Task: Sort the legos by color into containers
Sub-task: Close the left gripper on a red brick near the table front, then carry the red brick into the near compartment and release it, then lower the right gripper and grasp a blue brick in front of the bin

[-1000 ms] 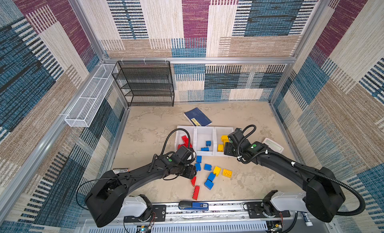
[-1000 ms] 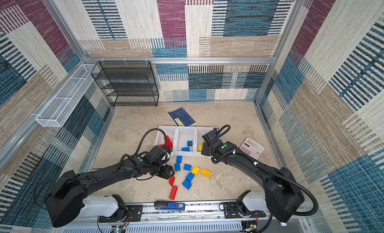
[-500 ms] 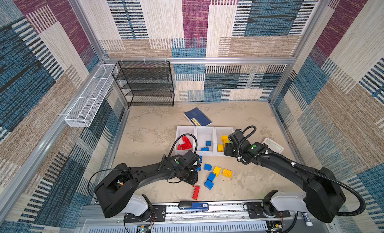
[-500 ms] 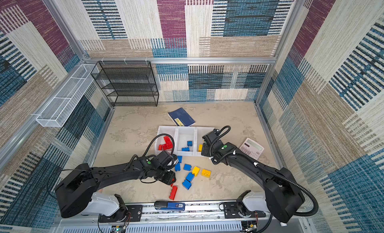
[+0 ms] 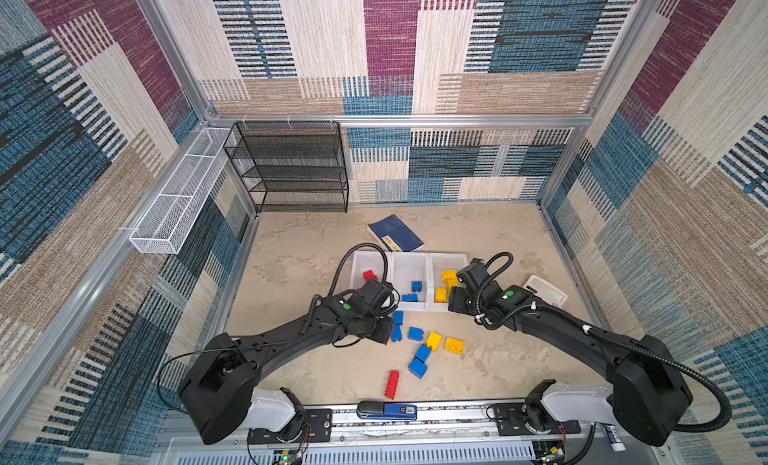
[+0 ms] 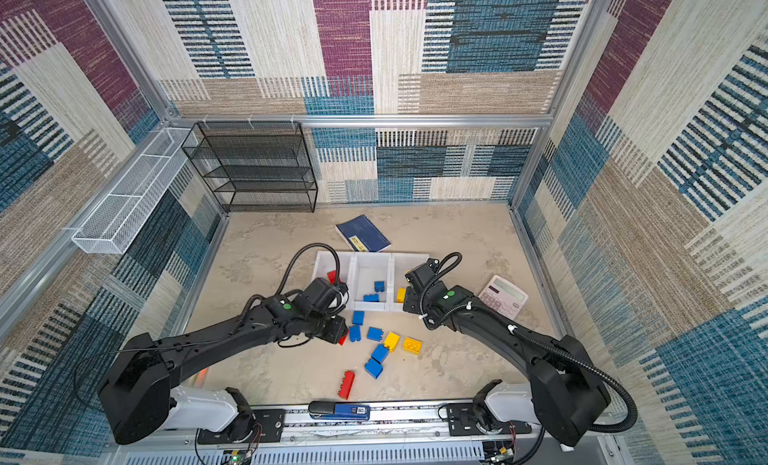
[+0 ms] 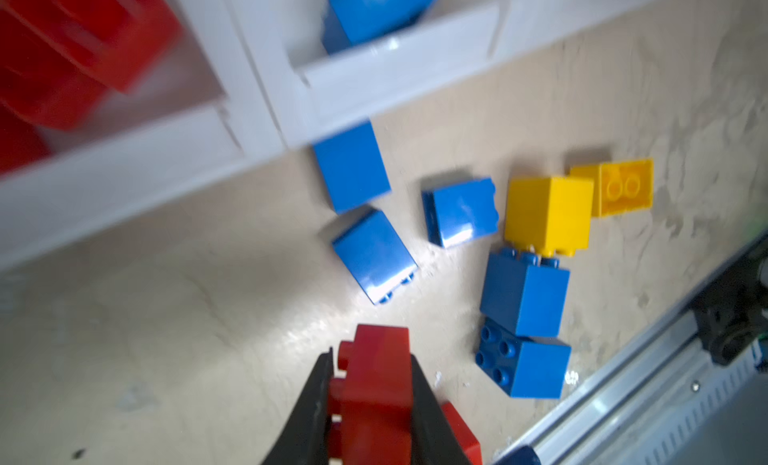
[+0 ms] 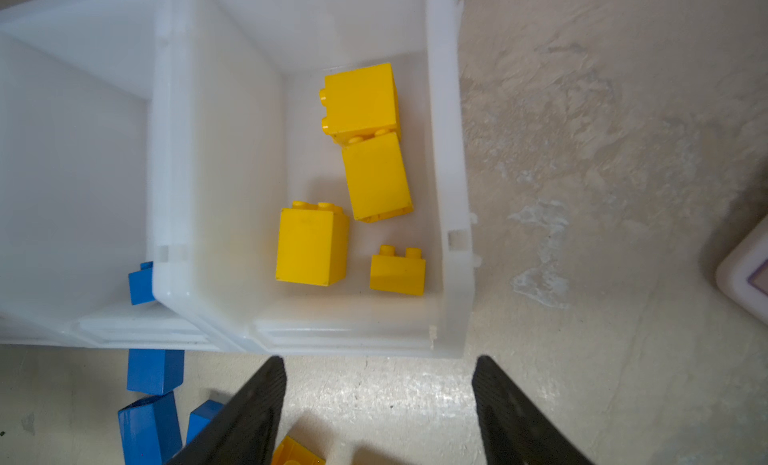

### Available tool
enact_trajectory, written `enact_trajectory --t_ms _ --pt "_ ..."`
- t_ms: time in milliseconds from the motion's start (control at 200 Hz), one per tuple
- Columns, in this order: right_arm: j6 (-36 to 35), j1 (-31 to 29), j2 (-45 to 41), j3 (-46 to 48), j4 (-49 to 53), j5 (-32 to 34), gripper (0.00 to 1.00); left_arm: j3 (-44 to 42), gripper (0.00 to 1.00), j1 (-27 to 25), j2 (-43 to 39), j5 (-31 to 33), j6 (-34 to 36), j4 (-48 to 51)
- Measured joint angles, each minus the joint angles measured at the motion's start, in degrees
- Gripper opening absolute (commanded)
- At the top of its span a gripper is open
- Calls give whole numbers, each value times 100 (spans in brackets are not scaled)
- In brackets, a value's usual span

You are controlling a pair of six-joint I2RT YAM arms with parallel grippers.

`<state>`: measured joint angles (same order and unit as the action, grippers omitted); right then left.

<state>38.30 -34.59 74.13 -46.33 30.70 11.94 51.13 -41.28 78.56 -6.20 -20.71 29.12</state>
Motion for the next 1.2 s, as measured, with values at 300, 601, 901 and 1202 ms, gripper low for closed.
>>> enact_trajectory --t_ms 300,601,901,1202 --pt "22 0 -142 59 0 -42 73 1270 23 1344 901 44 413 -109" --pt "42 -2 -343 83 39 -153 72 1941 23 1731 1823 4 566 -101" --pt "11 -2 -424 107 50 -254 73 2173 55 1753 2122 72 610 -39" --pt "-28 0 -411 138 46 -339 72 1980 56 1764 1700 293 612 -2"
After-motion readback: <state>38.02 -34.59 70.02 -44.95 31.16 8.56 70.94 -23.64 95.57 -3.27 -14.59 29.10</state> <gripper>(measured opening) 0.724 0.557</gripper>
